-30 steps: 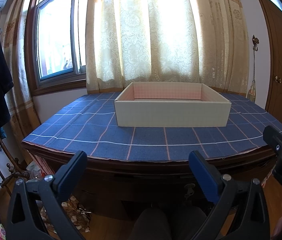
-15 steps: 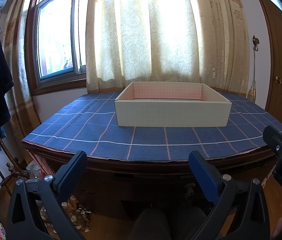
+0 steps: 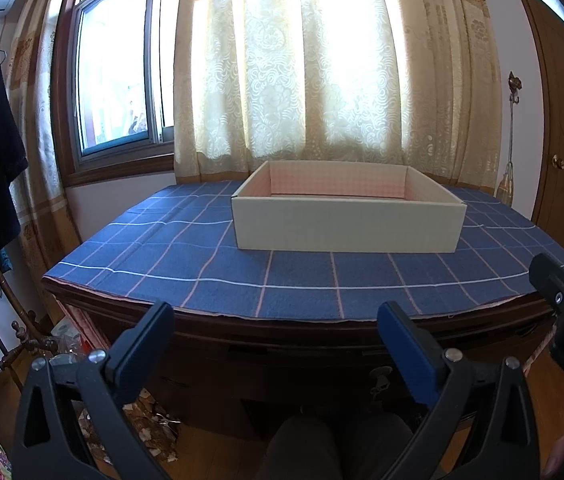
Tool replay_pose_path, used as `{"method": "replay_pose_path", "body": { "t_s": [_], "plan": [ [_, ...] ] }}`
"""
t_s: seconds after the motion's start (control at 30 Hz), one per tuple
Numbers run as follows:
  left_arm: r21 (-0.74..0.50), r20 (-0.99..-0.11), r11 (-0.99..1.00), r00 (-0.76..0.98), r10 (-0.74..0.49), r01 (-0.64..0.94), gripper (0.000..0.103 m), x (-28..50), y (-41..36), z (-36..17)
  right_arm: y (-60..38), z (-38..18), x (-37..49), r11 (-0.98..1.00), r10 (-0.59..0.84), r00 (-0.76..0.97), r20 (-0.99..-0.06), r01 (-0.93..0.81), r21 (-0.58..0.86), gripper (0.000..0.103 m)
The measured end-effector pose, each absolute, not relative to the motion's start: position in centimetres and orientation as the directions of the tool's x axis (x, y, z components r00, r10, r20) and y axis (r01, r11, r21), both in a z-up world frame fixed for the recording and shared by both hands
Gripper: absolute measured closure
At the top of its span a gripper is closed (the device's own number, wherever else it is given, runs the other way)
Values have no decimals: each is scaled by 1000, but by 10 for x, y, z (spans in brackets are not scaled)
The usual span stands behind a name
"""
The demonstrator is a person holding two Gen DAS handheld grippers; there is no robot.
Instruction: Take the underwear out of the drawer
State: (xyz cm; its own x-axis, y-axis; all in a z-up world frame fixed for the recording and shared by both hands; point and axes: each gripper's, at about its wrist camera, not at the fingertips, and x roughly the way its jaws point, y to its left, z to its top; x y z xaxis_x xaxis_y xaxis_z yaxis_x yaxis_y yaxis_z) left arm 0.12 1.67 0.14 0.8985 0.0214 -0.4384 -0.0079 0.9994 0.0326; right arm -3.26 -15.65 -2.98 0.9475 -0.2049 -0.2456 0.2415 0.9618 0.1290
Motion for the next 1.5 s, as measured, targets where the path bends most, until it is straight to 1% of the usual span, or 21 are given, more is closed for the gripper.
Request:
{"method": "replay_pose_path", "body": {
  "t_s": [0.63,0.8,0.97,1.03,1.07,1.17,1.23,1.3,1.5],
  "plan": [
    [27,-433,999,901,34,-25,0,6,25,-5,-155,-32,-27,964,-198,948,-250,234,125,0],
    [27,-416,999,908,44,-36,0,7,32,-6,-158,-34,-23,962,-202,945,-257,240,129,0],
    [-1,-396,999,917,49,-54,0,9,43,-8,-160,-37,-21,963,-204,948,-246,239,123,0],
    [-1,-391,998,919,55,-60,0,10,46,-9,-159,-39,-20,968,-190,955,-230,221,121,0],
    [0,-388,998,920,57,-62,0,10,46,-10,-159,-40,-20,972,-173,963,-207,201,123,0],
    [11,-379,997,922,81,-83,0,13,49,-12,-157,-42,-25,982,-143,985,-101,154,110,0],
    [10,-382,996,920,87,-90,0,17,50,-16,-156,-44,-23,980,-159,983,-89,168,106,0],
    [5,-398,996,914,83,-88,0,23,51,-21,-156,-46,-16,979,-160,981,-110,172,107,0],
    [23,-410,997,908,81,-78,0,33,55,-34,-159,-63,10,980,-154,963,-222,178,93,1]
  ]
}}
